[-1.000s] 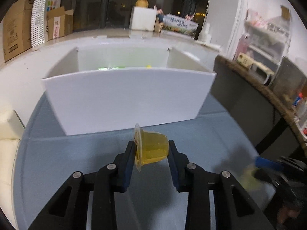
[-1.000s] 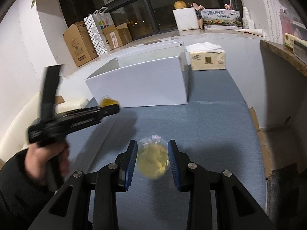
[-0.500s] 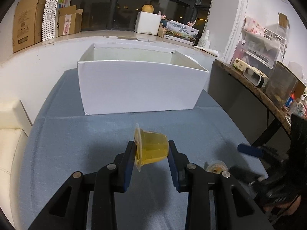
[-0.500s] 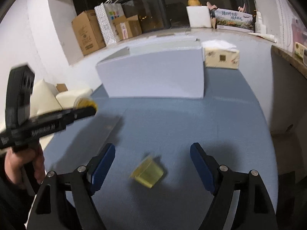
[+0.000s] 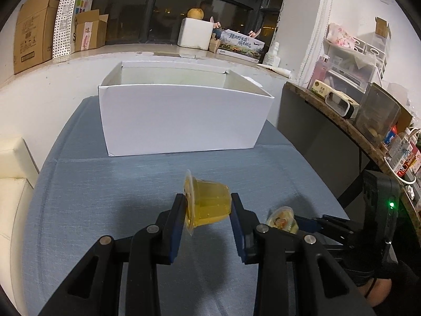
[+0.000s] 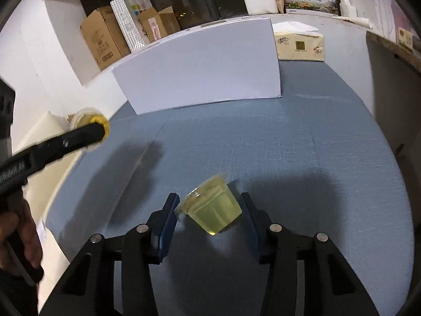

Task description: Organize snacks

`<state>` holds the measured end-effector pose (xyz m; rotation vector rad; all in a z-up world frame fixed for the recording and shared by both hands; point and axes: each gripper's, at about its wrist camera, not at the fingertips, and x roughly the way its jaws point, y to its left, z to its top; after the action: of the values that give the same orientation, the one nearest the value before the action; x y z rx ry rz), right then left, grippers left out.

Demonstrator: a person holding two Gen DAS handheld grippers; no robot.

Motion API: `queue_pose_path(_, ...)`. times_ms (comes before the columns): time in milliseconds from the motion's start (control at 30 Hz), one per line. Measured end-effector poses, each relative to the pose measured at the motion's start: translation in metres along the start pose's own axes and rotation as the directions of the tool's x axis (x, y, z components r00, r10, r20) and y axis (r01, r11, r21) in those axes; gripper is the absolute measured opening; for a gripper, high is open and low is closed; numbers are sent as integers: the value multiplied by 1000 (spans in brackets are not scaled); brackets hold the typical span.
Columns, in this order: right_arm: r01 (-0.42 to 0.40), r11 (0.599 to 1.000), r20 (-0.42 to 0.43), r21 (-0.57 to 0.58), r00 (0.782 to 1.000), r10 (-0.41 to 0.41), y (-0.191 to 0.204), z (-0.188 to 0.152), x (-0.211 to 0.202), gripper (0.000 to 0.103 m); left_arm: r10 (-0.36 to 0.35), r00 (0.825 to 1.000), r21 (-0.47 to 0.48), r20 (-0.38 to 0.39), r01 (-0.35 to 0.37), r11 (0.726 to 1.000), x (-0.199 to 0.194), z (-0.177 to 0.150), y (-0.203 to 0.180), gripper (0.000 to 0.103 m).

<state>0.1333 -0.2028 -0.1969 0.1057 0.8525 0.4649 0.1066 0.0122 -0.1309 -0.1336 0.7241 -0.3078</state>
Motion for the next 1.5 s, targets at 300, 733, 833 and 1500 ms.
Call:
queue_pose_path(300,-27,1000,122,-11,992,28,7,31,-42,51,-19,999,17,28,18,1000,-11,15,-1,37)
queue_pose_path(733,10,994,266,-109,964,19,27,190,-51,51,55,985,59,163,-65,996,-1,148,25,37)
queue_pose_path(833,15,992,253,-127,967,18,26,215,-35,51,77,986,57,151,-87,995,20,172,38,37)
queue_pose_path(1500,184,981,159,-57,972,-173,-10,221,17,95,189,980,48,59,-192,980,70,177,58,103)
